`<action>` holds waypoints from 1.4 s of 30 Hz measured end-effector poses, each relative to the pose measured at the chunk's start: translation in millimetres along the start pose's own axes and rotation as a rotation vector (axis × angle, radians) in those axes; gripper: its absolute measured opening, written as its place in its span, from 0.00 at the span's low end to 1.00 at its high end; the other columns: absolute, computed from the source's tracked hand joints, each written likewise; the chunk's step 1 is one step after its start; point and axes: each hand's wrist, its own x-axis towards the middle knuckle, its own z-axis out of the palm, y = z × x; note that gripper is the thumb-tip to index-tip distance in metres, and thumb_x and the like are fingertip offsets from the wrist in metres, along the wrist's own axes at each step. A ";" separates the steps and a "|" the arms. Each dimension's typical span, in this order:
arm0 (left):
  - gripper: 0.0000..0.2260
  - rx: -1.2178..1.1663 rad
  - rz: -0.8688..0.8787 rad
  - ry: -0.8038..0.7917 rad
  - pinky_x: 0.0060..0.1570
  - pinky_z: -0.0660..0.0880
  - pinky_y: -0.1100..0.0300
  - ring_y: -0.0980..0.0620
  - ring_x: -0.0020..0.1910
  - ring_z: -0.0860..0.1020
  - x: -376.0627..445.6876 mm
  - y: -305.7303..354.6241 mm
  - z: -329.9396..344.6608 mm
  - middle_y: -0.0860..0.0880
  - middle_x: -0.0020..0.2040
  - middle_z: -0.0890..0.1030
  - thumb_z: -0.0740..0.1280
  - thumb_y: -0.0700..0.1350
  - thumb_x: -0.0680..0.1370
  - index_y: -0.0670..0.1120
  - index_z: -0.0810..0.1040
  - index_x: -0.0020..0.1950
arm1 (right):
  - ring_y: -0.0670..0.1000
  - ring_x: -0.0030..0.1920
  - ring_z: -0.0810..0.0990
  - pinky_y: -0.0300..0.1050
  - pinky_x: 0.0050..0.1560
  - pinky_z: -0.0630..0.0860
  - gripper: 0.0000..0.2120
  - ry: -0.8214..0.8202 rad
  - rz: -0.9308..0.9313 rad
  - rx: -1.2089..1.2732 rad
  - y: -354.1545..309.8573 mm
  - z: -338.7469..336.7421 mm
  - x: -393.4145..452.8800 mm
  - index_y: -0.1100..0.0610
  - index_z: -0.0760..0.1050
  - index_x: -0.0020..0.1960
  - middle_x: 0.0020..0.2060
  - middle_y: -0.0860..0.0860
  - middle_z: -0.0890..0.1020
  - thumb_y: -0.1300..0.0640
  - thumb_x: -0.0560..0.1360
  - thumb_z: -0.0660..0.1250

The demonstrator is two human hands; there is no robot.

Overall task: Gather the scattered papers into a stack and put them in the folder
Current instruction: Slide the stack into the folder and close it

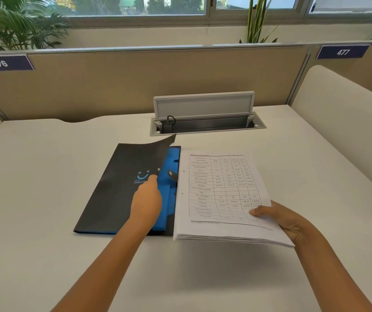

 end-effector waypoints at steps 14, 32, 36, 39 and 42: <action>0.16 -0.192 0.067 -0.070 0.34 0.71 0.59 0.49 0.37 0.75 -14.6 11.7 -25.6 0.42 0.50 0.80 0.53 0.37 0.79 0.44 0.69 0.66 | 0.59 0.50 0.83 0.48 0.41 0.82 0.18 0.074 -0.013 -0.137 -20.2 27.2 25.5 0.61 0.74 0.59 0.51 0.57 0.84 0.71 0.71 0.64; 0.12 -0.012 0.105 -0.119 0.44 0.78 0.54 0.46 0.44 0.79 -38.9 44.9 -0.4 0.44 0.50 0.80 0.53 0.39 0.79 0.44 0.69 0.60 | 0.58 0.54 0.80 0.49 0.48 0.79 0.20 0.132 -0.062 -0.246 -7.9 60.1 30.8 0.62 0.71 0.63 0.58 0.58 0.79 0.73 0.72 0.62; 0.14 -0.002 0.124 -0.144 0.40 0.74 0.57 0.47 0.43 0.78 -47.0 59.7 1.0 0.43 0.51 0.79 0.54 0.39 0.78 0.44 0.66 0.64 | 0.59 0.56 0.78 0.49 0.49 0.79 0.22 0.137 -0.053 -0.304 -6.4 79.1 39.4 0.61 0.69 0.64 0.59 0.58 0.78 0.72 0.72 0.63; 0.15 -0.014 0.139 -0.154 0.42 0.73 0.55 0.45 0.46 0.78 -57.9 70.8 4.6 0.42 0.53 0.79 0.55 0.39 0.78 0.45 0.66 0.64 | 0.59 0.55 0.79 0.51 0.51 0.79 0.21 0.132 -0.046 -0.349 1.5 93.6 50.6 0.62 0.71 0.62 0.57 0.60 0.79 0.72 0.71 0.64; 0.17 0.027 0.103 -0.183 0.49 0.74 0.54 0.45 0.52 0.78 -59.8 80.4 13.8 0.42 0.56 0.78 0.57 0.38 0.77 0.45 0.64 0.66 | 0.56 0.48 0.81 0.50 0.46 0.80 0.12 0.122 -0.027 -0.404 13.9 106.9 60.0 0.61 0.76 0.53 0.47 0.58 0.82 0.64 0.70 0.70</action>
